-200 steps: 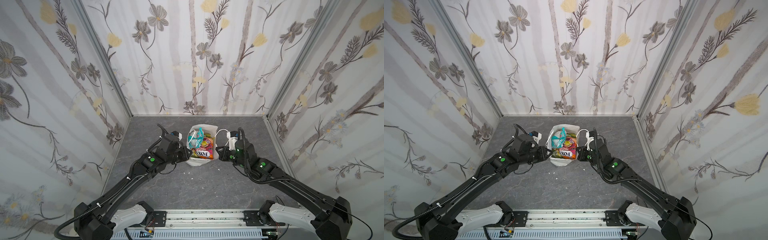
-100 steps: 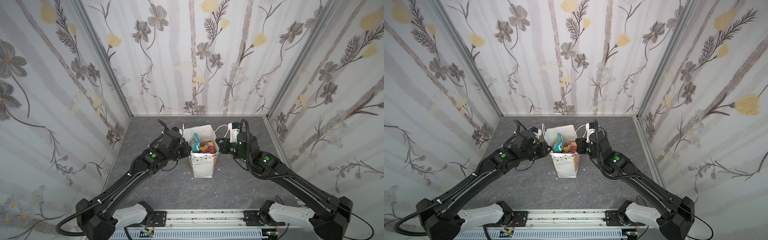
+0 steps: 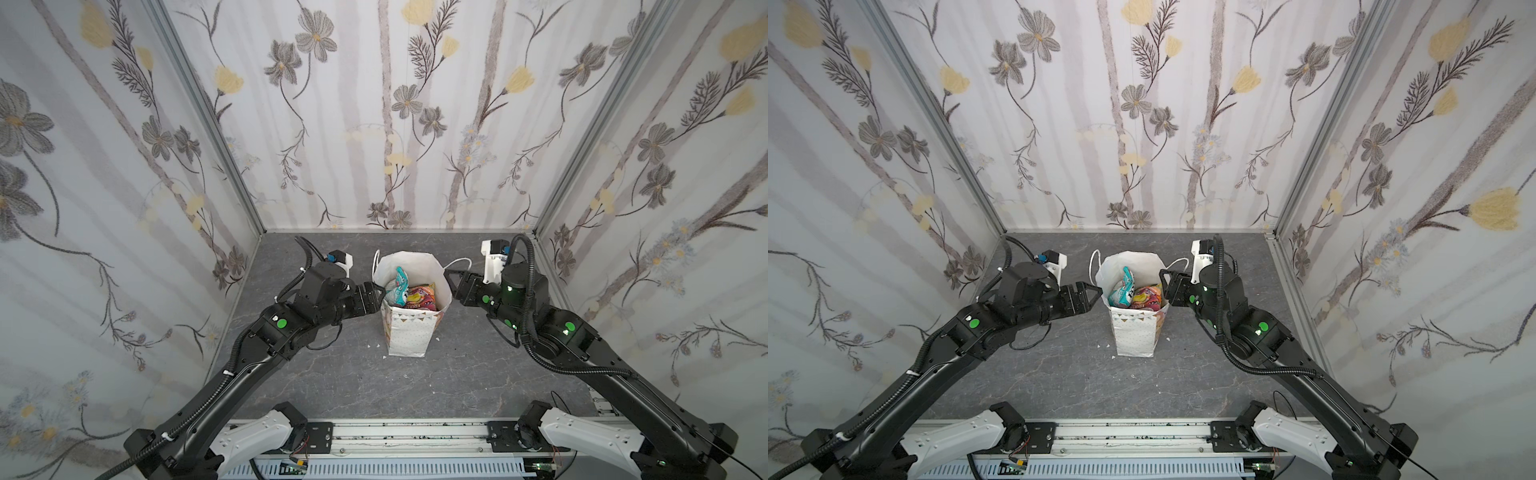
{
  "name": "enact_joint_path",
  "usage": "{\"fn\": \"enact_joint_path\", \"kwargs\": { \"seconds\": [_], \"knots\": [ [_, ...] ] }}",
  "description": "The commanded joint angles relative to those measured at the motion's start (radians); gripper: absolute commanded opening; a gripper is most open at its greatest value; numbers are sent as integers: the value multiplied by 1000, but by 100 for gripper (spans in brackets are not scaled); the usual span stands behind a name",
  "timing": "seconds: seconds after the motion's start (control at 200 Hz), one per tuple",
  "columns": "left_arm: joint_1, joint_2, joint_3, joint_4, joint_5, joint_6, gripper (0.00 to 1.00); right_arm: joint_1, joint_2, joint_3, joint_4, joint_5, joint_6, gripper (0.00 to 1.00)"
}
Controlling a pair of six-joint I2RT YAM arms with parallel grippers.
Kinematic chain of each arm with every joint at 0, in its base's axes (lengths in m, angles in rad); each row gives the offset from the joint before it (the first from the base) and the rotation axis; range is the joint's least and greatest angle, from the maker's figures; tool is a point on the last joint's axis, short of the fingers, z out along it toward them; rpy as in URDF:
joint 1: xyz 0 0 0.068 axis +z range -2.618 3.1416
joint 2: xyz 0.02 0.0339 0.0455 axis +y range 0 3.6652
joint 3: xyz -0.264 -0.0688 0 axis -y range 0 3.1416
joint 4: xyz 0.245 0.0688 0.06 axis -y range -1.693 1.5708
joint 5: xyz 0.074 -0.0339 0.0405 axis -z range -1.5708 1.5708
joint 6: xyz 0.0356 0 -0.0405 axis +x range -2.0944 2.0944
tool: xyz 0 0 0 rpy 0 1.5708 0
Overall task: Take the snacks out of the paper bag
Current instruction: Move the paper bag to the center of the table, then pick up the snack from the paper bag.
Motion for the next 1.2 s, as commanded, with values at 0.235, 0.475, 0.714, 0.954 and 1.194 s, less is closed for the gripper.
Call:
{"fn": "enact_joint_path", "kwargs": {
  "seconds": [0.235,0.475,0.714,0.954,1.194],
  "knots": [
    [0,-137,54,39,94,436,94,56,58,235,-174,72,-16,59],
    [0,-153,66,47,176,611,100,99,322,528,-326,68,-105,60],
    [0,-129,124,-40,155,681,100,100,561,698,-419,37,-162,61],
    [0,-134,114,-80,118,723,100,60,736,724,-423,-18,-164,64],
    [0,-141,97,-85,89,729,100,30,865,723,-403,-93,-166,64]
  ]
}}
